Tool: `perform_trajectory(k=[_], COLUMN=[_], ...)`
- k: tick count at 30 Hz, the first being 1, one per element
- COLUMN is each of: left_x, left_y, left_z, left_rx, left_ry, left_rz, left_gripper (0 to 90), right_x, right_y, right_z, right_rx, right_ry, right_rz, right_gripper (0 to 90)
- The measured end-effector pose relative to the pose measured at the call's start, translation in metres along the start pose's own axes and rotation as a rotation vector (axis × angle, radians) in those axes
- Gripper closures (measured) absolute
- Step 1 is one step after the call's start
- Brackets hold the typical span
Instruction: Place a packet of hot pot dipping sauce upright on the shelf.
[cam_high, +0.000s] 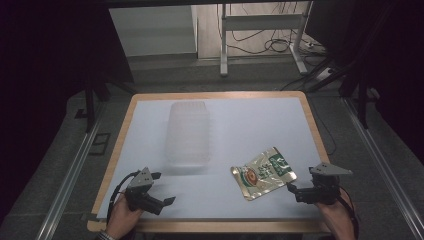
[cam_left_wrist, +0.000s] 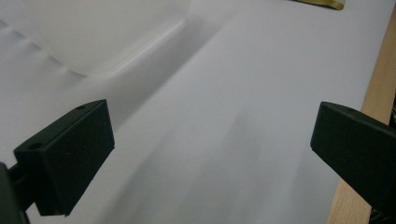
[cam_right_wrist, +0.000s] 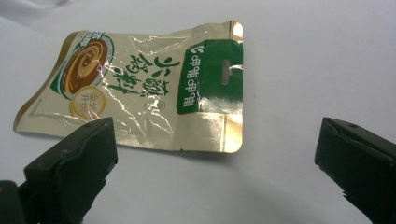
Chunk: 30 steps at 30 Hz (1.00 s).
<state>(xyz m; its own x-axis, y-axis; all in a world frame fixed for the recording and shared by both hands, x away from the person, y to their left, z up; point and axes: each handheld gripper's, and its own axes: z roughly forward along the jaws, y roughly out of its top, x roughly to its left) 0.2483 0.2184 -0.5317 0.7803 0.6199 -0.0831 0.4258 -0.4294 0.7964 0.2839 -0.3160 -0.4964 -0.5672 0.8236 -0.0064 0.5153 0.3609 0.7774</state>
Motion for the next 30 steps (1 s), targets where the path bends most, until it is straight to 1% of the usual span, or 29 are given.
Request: perform_trajectory(k=[5, 10, 16, 23, 25, 30], left_x=[0.0, -0.001, -0.001, -0.001, -0.002, -0.002], left_y=[0.0, 0.0, 0.0, 0.0, 0.0, 0.0], left_z=[0.0, 0.001, 0.001, 0.002, 0.002, 0.003], left_rx=[0.005, 0.009, 0.012, 0.019, 0.021, 0.024], left_ry=[0.003, 0.005, 0.005, 0.001, 0.0, 0.001], left_rz=[0.007, 0.014, 0.019, 0.021, 0.023, 0.024], left_gripper=[0.0, 0.0, 0.0, 0.0, 0.0, 0.0], right_x=[0.001, 0.003, 0.005, 0.007, 0.007, 0.005], right_y=[0.004, 0.008, 0.011, 0.017, 0.018, 0.021], right_z=[0.007, 0.014, 0.022, 0.034, 0.037, 0.046], right_rx=[-0.005, -0.009, -0.006, 0.016, 0.023, 0.046], right_ry=[0.015, 0.021, 0.024, 0.024, 0.031, 0.041], right_rz=[-0.002, -0.014, -0.017, -0.037, -0.031, -0.035], right_gripper=[0.0, 0.0, 0.9, 1.7, 1.7, 2.8])
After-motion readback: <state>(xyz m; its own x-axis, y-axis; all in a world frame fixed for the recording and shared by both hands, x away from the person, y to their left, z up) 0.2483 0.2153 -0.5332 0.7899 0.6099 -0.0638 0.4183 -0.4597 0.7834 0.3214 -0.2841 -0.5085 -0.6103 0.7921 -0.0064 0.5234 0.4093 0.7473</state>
